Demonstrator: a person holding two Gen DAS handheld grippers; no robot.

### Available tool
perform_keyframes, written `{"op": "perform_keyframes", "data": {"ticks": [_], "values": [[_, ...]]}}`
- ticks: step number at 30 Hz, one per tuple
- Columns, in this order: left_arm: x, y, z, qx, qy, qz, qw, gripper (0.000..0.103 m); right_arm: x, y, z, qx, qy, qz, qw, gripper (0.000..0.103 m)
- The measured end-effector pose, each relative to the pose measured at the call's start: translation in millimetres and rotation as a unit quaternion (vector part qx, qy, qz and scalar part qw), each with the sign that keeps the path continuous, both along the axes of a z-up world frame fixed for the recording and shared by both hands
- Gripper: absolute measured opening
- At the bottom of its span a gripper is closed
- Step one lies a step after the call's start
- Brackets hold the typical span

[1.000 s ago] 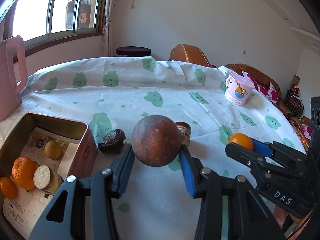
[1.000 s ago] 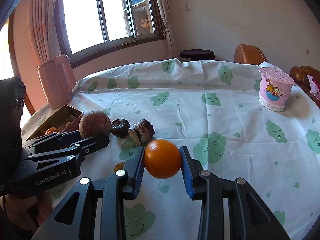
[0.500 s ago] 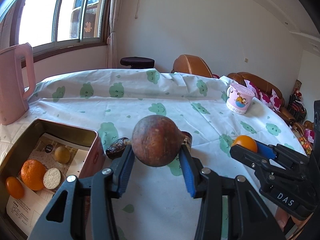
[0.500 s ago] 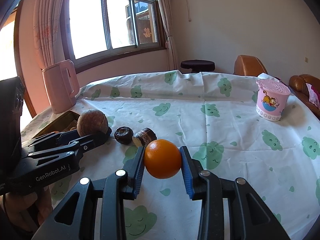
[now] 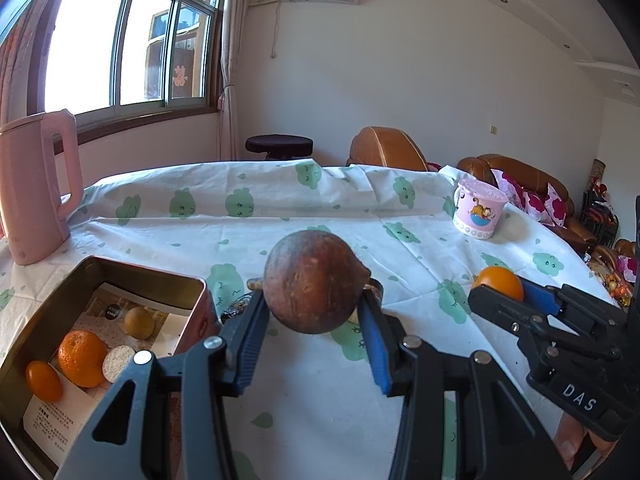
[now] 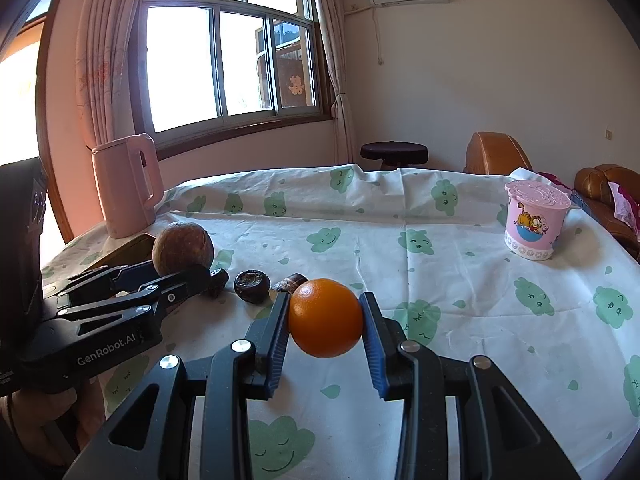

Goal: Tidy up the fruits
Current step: 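Lift and carry the dark brown fruit and orange over the tin with both tools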

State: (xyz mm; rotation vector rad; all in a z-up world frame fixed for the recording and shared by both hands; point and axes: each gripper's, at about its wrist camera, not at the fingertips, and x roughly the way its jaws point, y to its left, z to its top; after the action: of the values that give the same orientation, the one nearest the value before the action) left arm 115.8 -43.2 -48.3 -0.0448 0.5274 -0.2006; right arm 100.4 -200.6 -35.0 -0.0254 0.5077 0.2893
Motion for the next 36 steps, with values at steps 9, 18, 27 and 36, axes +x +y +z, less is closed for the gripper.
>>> {"op": "perform_keyframes", "data": {"ticks": [9,18,27,36], "values": [[-6,-2,3,0.007,-0.018,0.004,0.9998,0.047,-6,0,4,0.001,-0.018,-0.001,1.000,0.037],[-13,-1,6,0.012,-0.039,0.012,0.9991,0.047,-12,0,7,0.001,-0.035,-0.002,0.999,0.037],[-21,-2,10,0.017,-0.062,0.021,0.9977,0.047,-18,0,9,0.002,-0.051,-0.002,0.999,0.037],[-30,-2,13,0.023,-0.082,0.032,0.9958,0.047,-27,4,12,-0.004,-0.076,-0.001,0.997,0.037]]}}
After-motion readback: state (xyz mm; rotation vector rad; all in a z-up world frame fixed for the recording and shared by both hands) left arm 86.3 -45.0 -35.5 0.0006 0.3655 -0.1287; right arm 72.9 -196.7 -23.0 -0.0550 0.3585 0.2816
